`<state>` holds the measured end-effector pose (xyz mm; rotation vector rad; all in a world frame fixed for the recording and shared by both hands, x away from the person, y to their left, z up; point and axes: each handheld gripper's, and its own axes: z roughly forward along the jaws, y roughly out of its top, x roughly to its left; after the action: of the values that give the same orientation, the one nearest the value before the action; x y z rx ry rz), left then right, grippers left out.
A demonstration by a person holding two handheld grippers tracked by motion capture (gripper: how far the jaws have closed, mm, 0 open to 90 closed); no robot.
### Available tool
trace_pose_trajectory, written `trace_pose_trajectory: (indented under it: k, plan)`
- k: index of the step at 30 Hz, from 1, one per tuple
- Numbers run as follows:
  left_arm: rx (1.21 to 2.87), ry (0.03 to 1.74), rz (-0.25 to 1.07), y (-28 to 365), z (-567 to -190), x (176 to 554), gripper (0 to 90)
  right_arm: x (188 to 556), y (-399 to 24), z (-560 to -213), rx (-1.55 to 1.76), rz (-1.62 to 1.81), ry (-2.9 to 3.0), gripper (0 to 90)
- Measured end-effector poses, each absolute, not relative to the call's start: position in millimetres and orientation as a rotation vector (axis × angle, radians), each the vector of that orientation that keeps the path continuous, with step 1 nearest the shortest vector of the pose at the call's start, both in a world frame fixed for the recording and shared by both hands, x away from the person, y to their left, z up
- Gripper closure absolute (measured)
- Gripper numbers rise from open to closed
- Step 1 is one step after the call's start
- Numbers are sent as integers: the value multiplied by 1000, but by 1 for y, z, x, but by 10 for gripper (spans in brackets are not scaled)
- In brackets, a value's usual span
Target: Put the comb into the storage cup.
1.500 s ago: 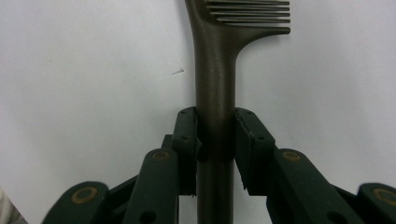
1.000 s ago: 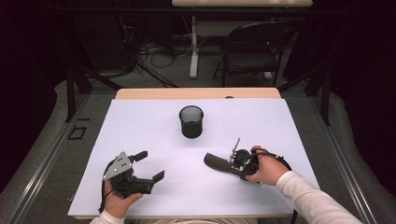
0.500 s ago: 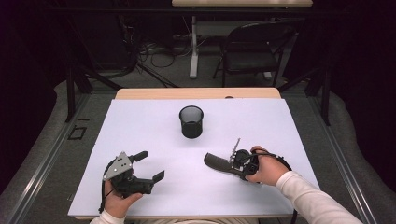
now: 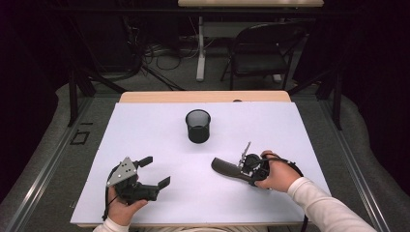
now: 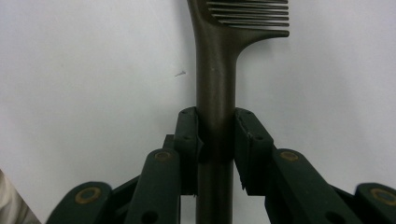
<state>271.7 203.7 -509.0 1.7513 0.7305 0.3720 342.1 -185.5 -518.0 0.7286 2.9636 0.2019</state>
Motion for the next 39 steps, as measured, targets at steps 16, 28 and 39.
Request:
trace_pose_trajectory:
  k: [16,28,39]
  plan:
    - [1752,728,368,204,-509,272,32,342,-188,-503,748,296,2925,726]
    - [1751,732,373,204,-509,272,32,341,-188,-489,743,373,2880,726]
    - [1753,728,368,204,-509,272,33,340,-188,-479,735,440,2835,726]
